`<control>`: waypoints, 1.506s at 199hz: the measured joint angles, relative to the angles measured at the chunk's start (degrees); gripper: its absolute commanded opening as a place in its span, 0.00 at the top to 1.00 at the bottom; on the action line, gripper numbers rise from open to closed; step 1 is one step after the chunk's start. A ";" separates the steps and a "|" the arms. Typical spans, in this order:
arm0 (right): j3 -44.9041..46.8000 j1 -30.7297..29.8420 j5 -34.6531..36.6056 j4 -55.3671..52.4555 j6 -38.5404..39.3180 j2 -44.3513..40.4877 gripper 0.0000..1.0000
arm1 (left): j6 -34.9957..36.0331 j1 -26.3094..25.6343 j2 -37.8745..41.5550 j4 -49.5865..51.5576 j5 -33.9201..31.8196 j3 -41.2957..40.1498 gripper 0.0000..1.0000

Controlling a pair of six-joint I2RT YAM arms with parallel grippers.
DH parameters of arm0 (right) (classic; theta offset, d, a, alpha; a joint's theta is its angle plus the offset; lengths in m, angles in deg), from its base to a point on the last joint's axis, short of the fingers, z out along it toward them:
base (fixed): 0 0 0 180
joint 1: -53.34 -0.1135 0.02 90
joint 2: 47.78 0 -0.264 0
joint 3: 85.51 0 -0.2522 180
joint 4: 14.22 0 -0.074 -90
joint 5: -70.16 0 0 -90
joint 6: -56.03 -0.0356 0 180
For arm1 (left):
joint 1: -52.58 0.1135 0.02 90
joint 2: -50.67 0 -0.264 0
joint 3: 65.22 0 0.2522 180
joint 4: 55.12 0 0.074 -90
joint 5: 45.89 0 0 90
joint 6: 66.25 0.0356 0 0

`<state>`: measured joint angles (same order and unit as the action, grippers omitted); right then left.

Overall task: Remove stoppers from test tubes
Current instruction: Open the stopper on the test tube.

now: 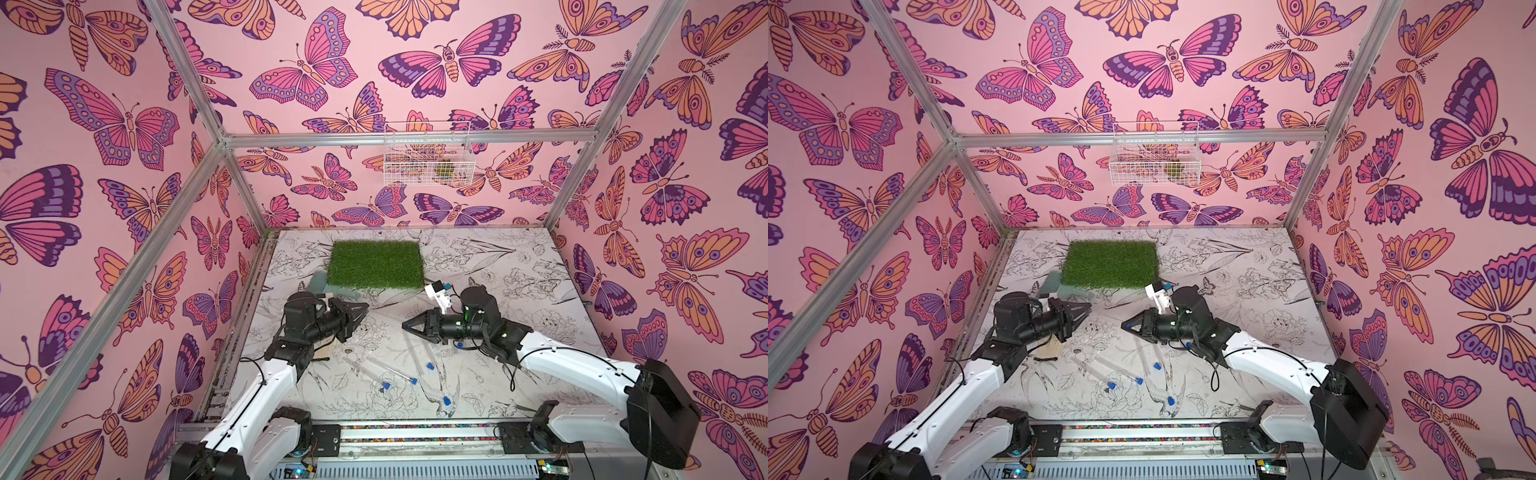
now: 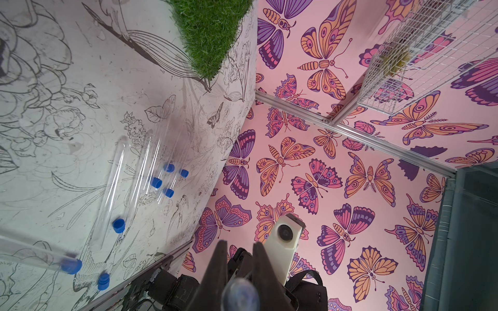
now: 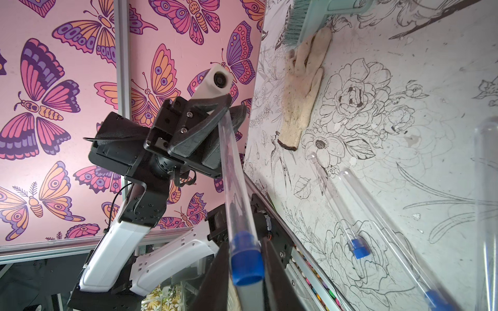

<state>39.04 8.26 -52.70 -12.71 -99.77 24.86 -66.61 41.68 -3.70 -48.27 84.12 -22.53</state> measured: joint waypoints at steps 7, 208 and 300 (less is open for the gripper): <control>0.09 -0.09 0.15 0.00 0.00 -0.11 0.78 | -0.02 0.00 0.20 0.04 -0.02 -0.07 0.98; 0.87 -0.83 1.92 -6.45 6.01 -4.74 0.84 | 0.55 -0.87 0.39 4.09 1.99 0.72 1.00; 1.49 -0.46 3.02 -11.28 7.61 -8.98 0.84 | 3.98 2.95 -1.55 8.35 -2.49 1.95 1.00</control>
<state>40.52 7.80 -49.68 -23.99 -92.16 15.88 -62.64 44.63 -5.25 -39.92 81.63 -20.58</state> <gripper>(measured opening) 0.175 0.171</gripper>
